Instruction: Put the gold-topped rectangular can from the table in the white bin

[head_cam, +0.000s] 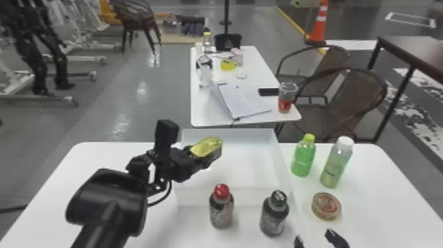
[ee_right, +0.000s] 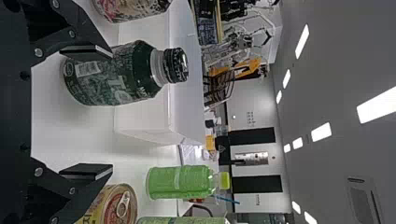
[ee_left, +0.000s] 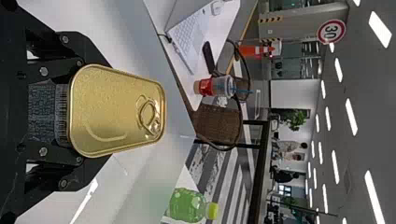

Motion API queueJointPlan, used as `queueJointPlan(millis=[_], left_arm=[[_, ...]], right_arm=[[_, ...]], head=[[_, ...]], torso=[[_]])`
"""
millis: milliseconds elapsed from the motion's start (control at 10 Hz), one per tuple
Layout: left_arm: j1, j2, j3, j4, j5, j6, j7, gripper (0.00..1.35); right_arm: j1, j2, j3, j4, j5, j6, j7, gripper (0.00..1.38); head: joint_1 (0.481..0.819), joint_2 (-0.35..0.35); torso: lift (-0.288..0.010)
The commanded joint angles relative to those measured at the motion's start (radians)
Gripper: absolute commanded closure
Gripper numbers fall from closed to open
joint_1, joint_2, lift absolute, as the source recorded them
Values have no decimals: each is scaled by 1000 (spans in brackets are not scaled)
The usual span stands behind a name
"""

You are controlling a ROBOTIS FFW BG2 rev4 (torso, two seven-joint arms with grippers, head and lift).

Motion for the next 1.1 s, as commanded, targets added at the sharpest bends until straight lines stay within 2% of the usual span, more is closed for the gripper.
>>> queueJointPlan(millis=[0, 100, 200, 300, 400, 700, 800, 1000], left_arm=[[-33, 3, -7, 54, -20, 3, -4, 823], [-47, 8, -21, 78, -25, 3, -8, 823], [-45, 9, -23, 80, -40, -2, -5, 745], [-42, 8, -23, 80, -41, -16, 1, 372], [-43, 6, -30, 80, -34, -20, 1, 68], [-31, 6, -32, 60, -21, -52, 1, 170], [-2, 3, -6, 26, -25, -74, 1, 170], [105, -20, 92, -75, -41, -122, 22, 171]], right_arm=[[-2, 1, 1, 2, -2, 0, 0, 417], [-4, 1, 1, 4, -2, 0, 0, 417], [-4, 1, 3, 4, -4, 0, 0, 417], [-4, 1, 1, 4, -5, 0, 0, 417], [-4, 1, 3, 5, -5, 0, 0, 417], [-4, 1, 1, 5, -5, 0, 0, 417], [-4, 1, 1, 4, -5, 0, 0, 417], [1, 1, 1, 4, -7, 0, 0, 417]], head=[[549, 0], [549, 0], [549, 0], [549, 0], [549, 0], [549, 0], [549, 0], [549, 0]], torso=[[-100], [-100], [-100], [-100], [-100], [-100], [-100], [-100]])
